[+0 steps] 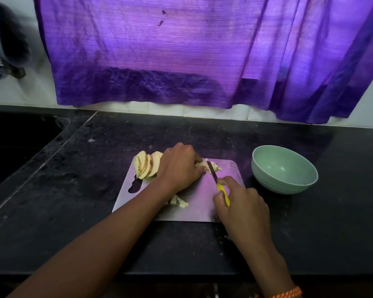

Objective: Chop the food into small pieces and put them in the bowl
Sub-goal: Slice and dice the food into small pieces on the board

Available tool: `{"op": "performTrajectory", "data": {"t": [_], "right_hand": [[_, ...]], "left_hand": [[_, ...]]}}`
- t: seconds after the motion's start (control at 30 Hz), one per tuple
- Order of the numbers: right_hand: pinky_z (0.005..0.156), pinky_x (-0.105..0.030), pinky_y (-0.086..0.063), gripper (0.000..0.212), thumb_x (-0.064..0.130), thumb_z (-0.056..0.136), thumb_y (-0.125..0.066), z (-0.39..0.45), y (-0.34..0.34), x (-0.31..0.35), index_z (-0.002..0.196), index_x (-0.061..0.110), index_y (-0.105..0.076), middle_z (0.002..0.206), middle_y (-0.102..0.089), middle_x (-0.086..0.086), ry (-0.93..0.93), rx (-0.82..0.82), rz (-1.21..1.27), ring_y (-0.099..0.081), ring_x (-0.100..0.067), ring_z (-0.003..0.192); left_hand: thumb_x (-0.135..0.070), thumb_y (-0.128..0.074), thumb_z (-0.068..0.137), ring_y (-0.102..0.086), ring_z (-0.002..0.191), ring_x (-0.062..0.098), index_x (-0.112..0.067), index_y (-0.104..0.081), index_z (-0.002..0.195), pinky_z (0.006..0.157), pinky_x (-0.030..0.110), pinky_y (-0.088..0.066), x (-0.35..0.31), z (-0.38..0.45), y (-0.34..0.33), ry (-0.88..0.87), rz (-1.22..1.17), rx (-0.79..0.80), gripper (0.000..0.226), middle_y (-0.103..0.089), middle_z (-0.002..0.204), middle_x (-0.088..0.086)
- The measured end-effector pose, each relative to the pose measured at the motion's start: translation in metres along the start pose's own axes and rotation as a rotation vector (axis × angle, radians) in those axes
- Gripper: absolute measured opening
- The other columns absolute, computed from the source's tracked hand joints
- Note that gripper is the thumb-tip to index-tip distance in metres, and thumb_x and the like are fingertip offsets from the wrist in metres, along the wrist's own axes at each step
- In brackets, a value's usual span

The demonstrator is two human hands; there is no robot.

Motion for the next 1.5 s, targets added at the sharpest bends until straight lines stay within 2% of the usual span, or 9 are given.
{"op": "performTrajectory", "data": {"t": [0.07,0.33,0.5,0.57,0.73,0.93,1.1,1.3,1.5], "right_hand": [[0.067,-0.037,-0.035,0.042,0.04,0.1,-0.046,0.011,-0.003,0.003,0.142,0.037,-0.049,0.097,-0.065,-0.008,0.018,-0.005,-0.007,-0.061,-0.033,0.089],[0.064,-0.036,-0.037,0.036,0.042,0.104,-0.042,0.022,-0.022,0.008,0.139,0.036,-0.052,0.094,-0.067,-0.004,0.071,-0.018,-0.028,-0.062,-0.029,0.082],[0.065,-0.034,-0.039,0.038,0.041,0.105,-0.04,0.028,-0.025,0.007,0.141,0.035,-0.053,0.097,-0.067,-0.001,0.09,0.034,-0.041,-0.056,-0.022,0.078],[0.066,-0.034,-0.037,0.039,0.04,0.106,-0.04,0.029,-0.023,0.007,0.143,0.035,-0.052,0.103,-0.068,-0.002,0.092,0.062,-0.051,-0.058,-0.023,0.083],[0.066,-0.034,-0.034,0.037,0.038,0.107,-0.04,0.027,-0.017,0.012,0.142,0.035,-0.052,0.103,-0.067,-0.003,0.094,0.077,-0.047,-0.052,-0.022,0.081],[0.065,-0.036,-0.034,0.032,0.041,0.102,-0.043,0.004,-0.009,0.002,0.132,0.036,-0.054,0.091,-0.06,-0.003,0.091,0.056,-0.04,-0.062,-0.03,0.086],[0.064,-0.037,-0.036,0.037,0.041,0.1,-0.049,-0.01,-0.003,-0.005,0.136,0.039,-0.057,0.086,-0.064,-0.006,0.109,0.01,-0.021,-0.061,-0.031,0.08],[0.062,-0.037,-0.036,0.042,0.036,0.096,-0.057,0.004,-0.005,-0.004,0.137,0.038,-0.062,0.081,-0.068,-0.012,0.098,-0.149,0.071,-0.062,-0.037,0.077],[0.067,-0.037,-0.038,0.044,0.041,0.102,-0.044,0.02,-0.016,0.006,0.145,0.041,-0.05,0.097,-0.068,-0.009,0.092,-0.008,-0.002,-0.06,-0.033,0.086]], "left_hand": [[-0.057,-0.077,0.09,-0.06,0.096,0.016,-0.031,-0.081,0.118,0.075,0.034,-0.043,0.003,0.0,0.003,0.005,-0.005,-0.003,0.039,-0.077,0.1,-0.008],[-0.051,-0.078,0.092,-0.06,0.096,0.015,-0.031,-0.084,0.111,0.08,0.038,-0.053,0.007,-0.002,0.004,0.019,-0.002,0.012,0.028,-0.076,0.101,-0.009],[-0.05,-0.078,0.092,-0.058,0.093,0.014,-0.032,-0.085,0.106,0.073,0.036,-0.05,0.007,-0.003,0.001,0.023,-0.021,0.011,0.024,-0.075,0.098,-0.01],[-0.049,-0.078,0.092,-0.057,0.092,0.013,-0.031,-0.085,0.105,0.07,0.034,-0.045,0.006,-0.003,0.002,0.015,-0.026,0.008,0.023,-0.076,0.098,-0.01],[-0.056,-0.072,0.09,-0.057,0.092,0.012,-0.031,-0.084,0.097,0.075,0.036,-0.04,0.006,-0.003,0.001,0.049,0.039,0.003,0.029,-0.075,0.094,-0.012],[-0.056,-0.073,0.092,-0.051,0.095,0.011,-0.033,-0.084,0.104,0.085,0.037,-0.04,0.004,-0.003,0.0,0.055,0.045,-0.013,0.028,-0.074,0.099,-0.013],[-0.053,-0.075,0.093,-0.046,0.093,0.009,-0.032,-0.084,0.108,0.078,0.034,-0.038,0.006,-0.003,0.001,0.052,0.013,-0.018,0.027,-0.074,0.102,-0.012],[-0.058,-0.079,0.089,-0.057,0.099,0.012,-0.032,-0.084,0.109,0.076,0.033,-0.039,0.007,-0.002,0.007,0.025,-0.011,-0.015,0.033,-0.077,0.101,-0.013],[-0.058,-0.081,0.087,-0.062,0.097,0.009,-0.034,-0.085,0.11,0.068,0.029,-0.041,0.016,0.004,0.013,0.027,-0.004,0.03,0.033,-0.08,0.103,-0.013]]}}
Point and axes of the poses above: each hand's wrist, its own z-axis towards the middle knuckle, its own y-axis out of the back of the hand, x = y × z, the point moved 3 cm from there along z, towards the middle knuckle
